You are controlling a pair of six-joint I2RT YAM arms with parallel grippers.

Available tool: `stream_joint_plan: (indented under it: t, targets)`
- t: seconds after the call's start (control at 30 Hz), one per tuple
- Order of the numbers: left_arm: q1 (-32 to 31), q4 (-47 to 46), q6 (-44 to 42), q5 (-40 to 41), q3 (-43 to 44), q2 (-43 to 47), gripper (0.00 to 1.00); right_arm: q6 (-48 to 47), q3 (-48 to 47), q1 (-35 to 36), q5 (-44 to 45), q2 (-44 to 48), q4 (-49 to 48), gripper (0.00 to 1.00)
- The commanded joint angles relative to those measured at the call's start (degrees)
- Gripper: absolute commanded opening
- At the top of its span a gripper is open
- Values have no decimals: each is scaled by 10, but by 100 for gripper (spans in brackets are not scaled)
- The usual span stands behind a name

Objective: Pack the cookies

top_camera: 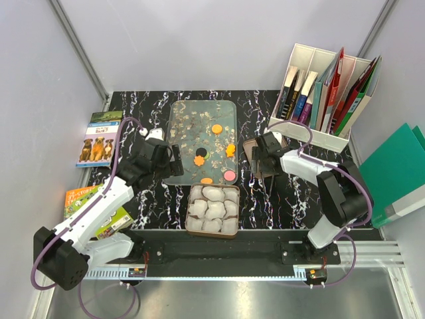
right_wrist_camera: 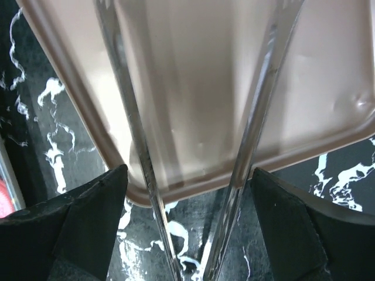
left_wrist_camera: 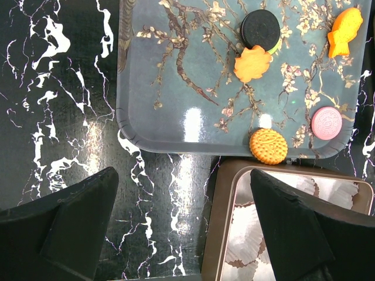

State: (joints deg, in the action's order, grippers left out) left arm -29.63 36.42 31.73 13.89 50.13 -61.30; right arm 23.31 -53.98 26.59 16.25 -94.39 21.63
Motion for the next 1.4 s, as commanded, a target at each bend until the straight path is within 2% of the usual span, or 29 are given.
stream_joint_plan:
  t: [0.0, 0.5, 0.7, 1.03, 1.37]
  targets:
    - [-3, -9, -4, -11, 17, 3, 98, 17, 7, -19, -25, 2, -31, 91]
    - [-3, -9, -2, -15, 15, -5, 98, 21, 23, -29, -62, -23, -52, 64]
    - [-3, -9, -2, -13, 16, -3, 98, 22, 26, -29, -50, 39, -47, 52]
    - [-2, -9, 1, -17, 20, -1, 98, 27, -38, -23, -64, 162, 22, 51]
    - [-3, -7, 7, -19, 11, 14, 97, 11, -83, -13, -95, 185, 61, 43]
